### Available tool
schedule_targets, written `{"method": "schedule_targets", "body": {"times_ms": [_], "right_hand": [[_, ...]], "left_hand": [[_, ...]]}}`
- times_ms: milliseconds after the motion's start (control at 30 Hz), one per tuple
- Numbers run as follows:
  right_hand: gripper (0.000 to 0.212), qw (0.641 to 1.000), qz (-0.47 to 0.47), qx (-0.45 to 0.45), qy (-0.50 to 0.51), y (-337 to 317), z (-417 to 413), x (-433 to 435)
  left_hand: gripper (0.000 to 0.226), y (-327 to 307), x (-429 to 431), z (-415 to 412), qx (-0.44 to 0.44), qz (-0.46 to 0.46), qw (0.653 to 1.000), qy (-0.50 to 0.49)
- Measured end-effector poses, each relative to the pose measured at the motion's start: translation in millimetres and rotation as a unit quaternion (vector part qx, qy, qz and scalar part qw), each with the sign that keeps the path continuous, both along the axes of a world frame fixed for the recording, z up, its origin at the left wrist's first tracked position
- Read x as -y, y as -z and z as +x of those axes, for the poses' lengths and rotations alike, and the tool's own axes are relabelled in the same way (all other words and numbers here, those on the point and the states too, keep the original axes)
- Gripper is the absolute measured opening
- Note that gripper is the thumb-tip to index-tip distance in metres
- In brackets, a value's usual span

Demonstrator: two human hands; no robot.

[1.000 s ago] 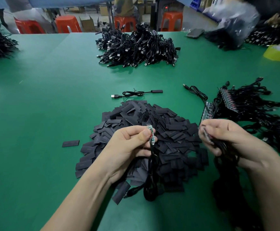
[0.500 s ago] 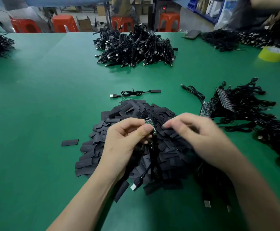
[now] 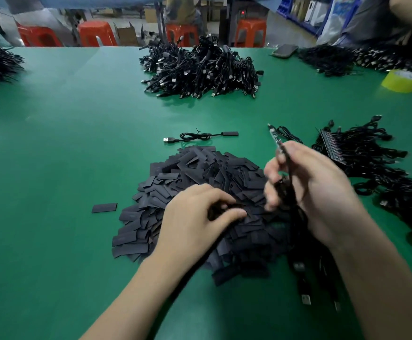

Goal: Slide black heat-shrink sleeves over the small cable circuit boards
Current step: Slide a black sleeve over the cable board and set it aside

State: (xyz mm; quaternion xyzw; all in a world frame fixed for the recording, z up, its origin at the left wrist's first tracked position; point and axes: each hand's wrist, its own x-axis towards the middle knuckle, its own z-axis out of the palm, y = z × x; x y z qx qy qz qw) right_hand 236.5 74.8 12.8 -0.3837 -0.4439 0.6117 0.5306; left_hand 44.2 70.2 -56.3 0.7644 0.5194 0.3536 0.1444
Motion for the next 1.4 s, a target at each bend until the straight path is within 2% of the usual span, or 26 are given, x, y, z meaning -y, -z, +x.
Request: {"method": "schedule_targets", "body": {"times_ms": [100, 167, 200, 367, 533, 600, 667, 733, 867, 1033, 1133, 1200, 1267, 1400], "right_hand": [[0.025, 0.991, -0.014, 0.132, 0.022, 0.3, 9.6, -11.1], [0.025, 0.975, -0.018, 0.220, 0.017, 9.9, 7.8, -15.2], [0.026, 0.971, -0.023, 0.237, 0.010, 15.6, 5.6, -15.9], [0.032, 0.977, -0.041, 0.209, -0.022, 40.8, -1.7, -14.5], [0.027, 0.979, -0.009, 0.199, -0.034, 56.5, 6.1, -7.5], [0.022, 0.972, 0.019, 0.231, -0.026, 57.3, 7.8, -5.5], [0.024, 0.944, 0.067, 0.323, -0.001, 58.6, 7.6, -4.6], [0.024, 0.922, 0.096, 0.374, 0.012, 60.3, 5.4, -4.0], [0.018, 0.933, 0.104, 0.343, 0.002, 61.1, 0.1, -2.8], [0.018, 0.920, 0.124, 0.371, 0.001, 61.6, -3.5, -1.3], [0.029, 0.918, 0.131, 0.374, 0.000, 59.6, -4.2, -1.0], [0.045, 0.939, 0.105, 0.326, 0.000, 57.9, -2.4, -2.0], [0.051, 0.949, 0.087, 0.302, -0.004, 56.6, -0.2, -2.3], [0.039, 0.898, 0.155, 0.412, -0.018, 55.6, -0.4, -0.1]], "left_hand": [[0.037, 4.1, 3.9, 9.4, -0.088, 0.033, 0.996, -0.006], [0.032, 4.9, 3.2, 11.2, -0.104, 0.057, 0.993, 0.001], [0.028, 5.1, 2.6, 10.7, -0.106, 0.065, 0.992, 0.011], [0.019, 4.4, -0.2, 3.2, -0.064, 0.029, 0.996, 0.051], [0.020, 0.1, -9.9, -19.5, -0.025, 0.004, 0.998, 0.051], [0.023, -0.9, -12.0, -25.0, 0.018, 0.003, 0.999, 0.033], [0.024, -2.5, -12.4, -25.7, 0.049, 0.011, 0.998, 0.028], [0.025, -3.4, -12.1, -24.9, 0.068, 0.024, 0.997, 0.031], [0.026, 0.9, -10.5, -21.1, 0.066, 0.048, 0.996, 0.042], [0.025, 7.5, -7.6, -14.1, 0.061, 0.077, 0.995, 0.027], [0.021, 6.0, -9.2, -16.7, 0.083, 0.077, 0.993, 0.012], [0.019, 4.5, -11.2, -19.4, 0.106, 0.073, 0.992, 0.000], [0.018, 3.9, -12.3, -20.9, 0.119, 0.064, 0.991, -0.006], [0.016, 5.3, -11.9, -19.9, 0.119, 0.064, 0.991, 0.001]]}}
